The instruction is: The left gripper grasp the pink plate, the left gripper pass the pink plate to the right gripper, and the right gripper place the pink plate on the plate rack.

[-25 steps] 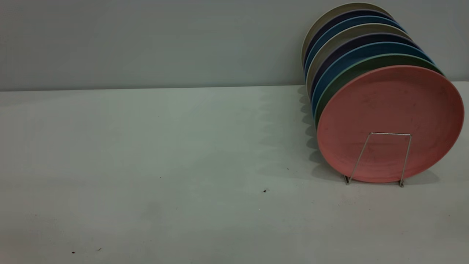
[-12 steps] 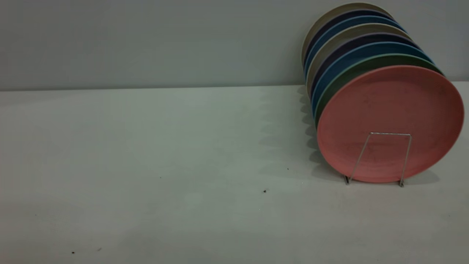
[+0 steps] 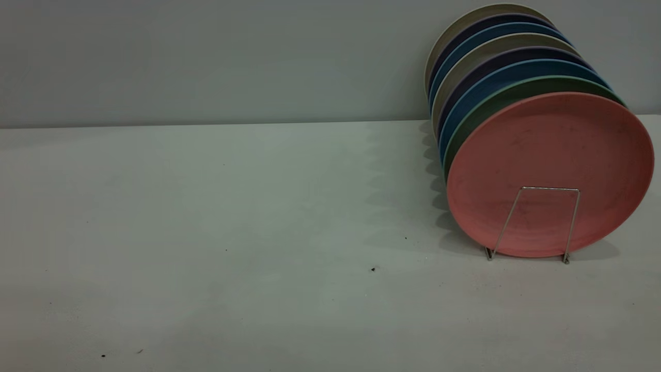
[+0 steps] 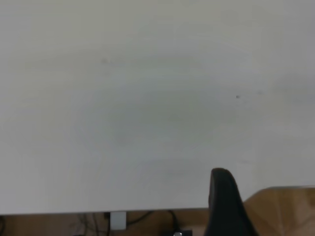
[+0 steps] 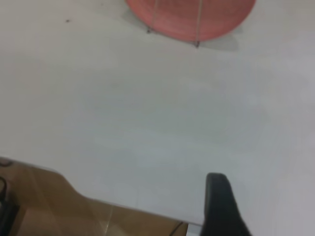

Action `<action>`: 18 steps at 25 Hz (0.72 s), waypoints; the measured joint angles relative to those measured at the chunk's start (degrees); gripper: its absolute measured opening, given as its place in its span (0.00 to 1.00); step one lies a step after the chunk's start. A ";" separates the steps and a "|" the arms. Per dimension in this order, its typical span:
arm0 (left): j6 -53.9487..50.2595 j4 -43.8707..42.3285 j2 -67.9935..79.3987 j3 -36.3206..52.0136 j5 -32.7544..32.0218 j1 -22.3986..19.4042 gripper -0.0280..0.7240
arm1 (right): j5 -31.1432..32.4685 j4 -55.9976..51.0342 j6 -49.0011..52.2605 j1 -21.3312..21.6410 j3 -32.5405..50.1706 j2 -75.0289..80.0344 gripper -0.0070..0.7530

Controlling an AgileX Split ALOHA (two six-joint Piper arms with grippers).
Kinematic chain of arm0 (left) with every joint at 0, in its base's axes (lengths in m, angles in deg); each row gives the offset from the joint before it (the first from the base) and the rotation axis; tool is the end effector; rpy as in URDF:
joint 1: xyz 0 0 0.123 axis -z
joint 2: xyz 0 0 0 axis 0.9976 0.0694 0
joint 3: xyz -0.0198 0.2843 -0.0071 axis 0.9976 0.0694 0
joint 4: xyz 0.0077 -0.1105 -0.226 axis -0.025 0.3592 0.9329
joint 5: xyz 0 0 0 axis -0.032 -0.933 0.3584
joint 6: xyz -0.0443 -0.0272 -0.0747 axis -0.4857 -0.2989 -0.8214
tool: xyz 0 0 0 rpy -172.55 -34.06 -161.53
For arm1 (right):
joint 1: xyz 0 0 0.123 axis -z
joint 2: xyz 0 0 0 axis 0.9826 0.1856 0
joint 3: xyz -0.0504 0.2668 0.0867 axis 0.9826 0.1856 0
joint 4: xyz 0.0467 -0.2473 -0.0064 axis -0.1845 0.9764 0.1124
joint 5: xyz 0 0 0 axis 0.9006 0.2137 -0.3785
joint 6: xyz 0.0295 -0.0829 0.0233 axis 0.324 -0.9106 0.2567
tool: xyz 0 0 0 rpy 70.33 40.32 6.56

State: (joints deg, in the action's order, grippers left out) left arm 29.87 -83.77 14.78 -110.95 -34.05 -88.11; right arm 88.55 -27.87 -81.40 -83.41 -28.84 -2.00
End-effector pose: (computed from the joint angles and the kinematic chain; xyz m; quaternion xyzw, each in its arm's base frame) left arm 0.0078 -0.0007 0.2680 -0.0023 0.8960 0.0090 0.4440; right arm 0.0128 0.0089 0.2642 -0.1145 0.9020 0.0251 0.4155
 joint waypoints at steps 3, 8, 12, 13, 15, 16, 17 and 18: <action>0.00 0.06 0.00 0.00 0.00 0.00 0.66 | -0.11 0.30 0.40 0.00 0.18 0.00 0.63; -0.05 0.06 0.00 0.00 0.00 0.00 0.66 | -0.11 0.37 0.55 0.00 0.23 0.00 0.63; -0.09 0.12 0.00 0.00 0.00 0.00 0.66 | -0.11 0.40 0.57 0.00 0.23 0.00 0.63; -0.09 0.12 0.00 0.00 0.00 0.00 0.66 | -0.11 0.40 0.57 0.00 0.23 0.00 0.63; -0.11 0.16 0.00 0.00 0.00 0.00 0.66 | -0.11 0.40 0.57 0.00 0.23 0.00 0.63; -0.16 0.16 0.00 0.00 0.00 0.00 0.66 | -0.11 0.40 0.57 0.00 0.23 0.00 0.63; -0.16 0.16 0.00 0.00 0.00 0.00 0.66 | -0.11 0.40 0.57 0.00 0.23 0.00 0.63; -0.18 0.16 0.00 0.00 0.00 0.00 0.66 | -0.11 0.40 0.57 0.00 0.23 0.00 0.63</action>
State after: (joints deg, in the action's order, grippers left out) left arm 29.70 -83.61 14.78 -110.95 -34.05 -88.11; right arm 88.44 -27.47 -80.84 -83.41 -28.61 -2.00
